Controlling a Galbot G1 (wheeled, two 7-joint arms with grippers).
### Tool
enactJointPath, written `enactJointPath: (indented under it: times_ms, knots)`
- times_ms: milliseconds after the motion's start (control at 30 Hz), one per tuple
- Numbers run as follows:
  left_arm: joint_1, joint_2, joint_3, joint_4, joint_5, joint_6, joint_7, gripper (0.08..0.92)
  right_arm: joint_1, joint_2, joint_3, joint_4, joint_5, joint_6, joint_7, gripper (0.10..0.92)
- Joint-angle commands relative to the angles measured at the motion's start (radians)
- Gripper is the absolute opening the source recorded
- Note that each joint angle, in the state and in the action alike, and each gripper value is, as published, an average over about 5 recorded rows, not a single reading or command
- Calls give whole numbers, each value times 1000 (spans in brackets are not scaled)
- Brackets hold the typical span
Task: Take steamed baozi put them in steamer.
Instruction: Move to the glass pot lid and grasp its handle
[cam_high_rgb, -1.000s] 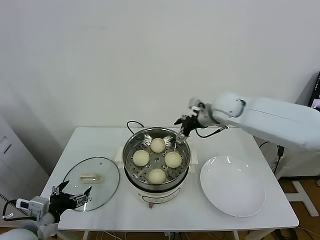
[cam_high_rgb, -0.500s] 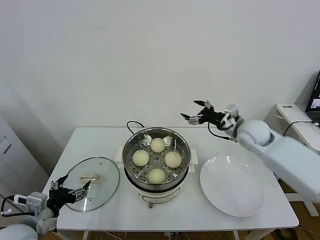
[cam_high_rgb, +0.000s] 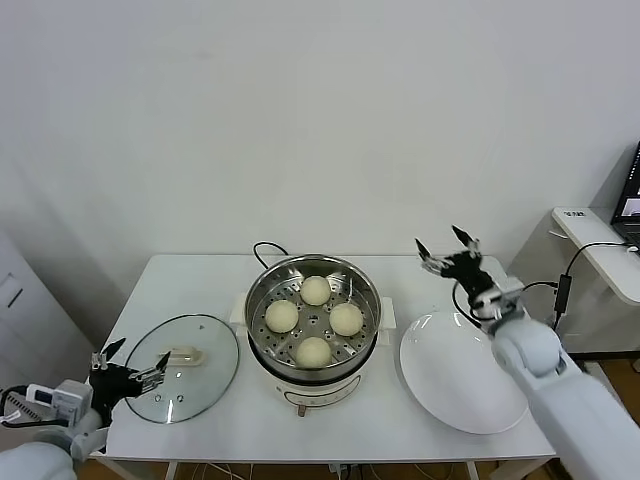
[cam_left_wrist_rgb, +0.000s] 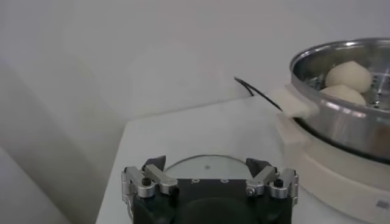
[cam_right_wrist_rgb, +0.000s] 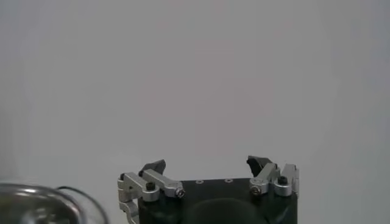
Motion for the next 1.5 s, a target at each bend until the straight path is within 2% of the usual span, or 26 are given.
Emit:
enactJointPath:
  times_ms: [33, 367, 667, 1033, 1500]
  knots:
    - [26, -22, 19, 201, 792, -325, 61, 823, -329, 254, 324, 51, -157, 15, -7, 823]
    - [-7, -114, 53, 364, 1301, -581, 15, 823, -382, 389, 374, 67, -202, 11, -46, 823]
    - [-71, -238, 77, 460, 1614, -685, -92, 823, -397, 434, 410, 54, -226, 26, -66, 823]
    - [-198, -307, 91, 564, 1716, -690, -126, 823, -403, 453, 414, 32, -268, 51, -89, 823]
    - [-340, -336, 120, 673, 1779, -677, -136, 823, -412, 465, 424, 16, -303, 68, -115, 823]
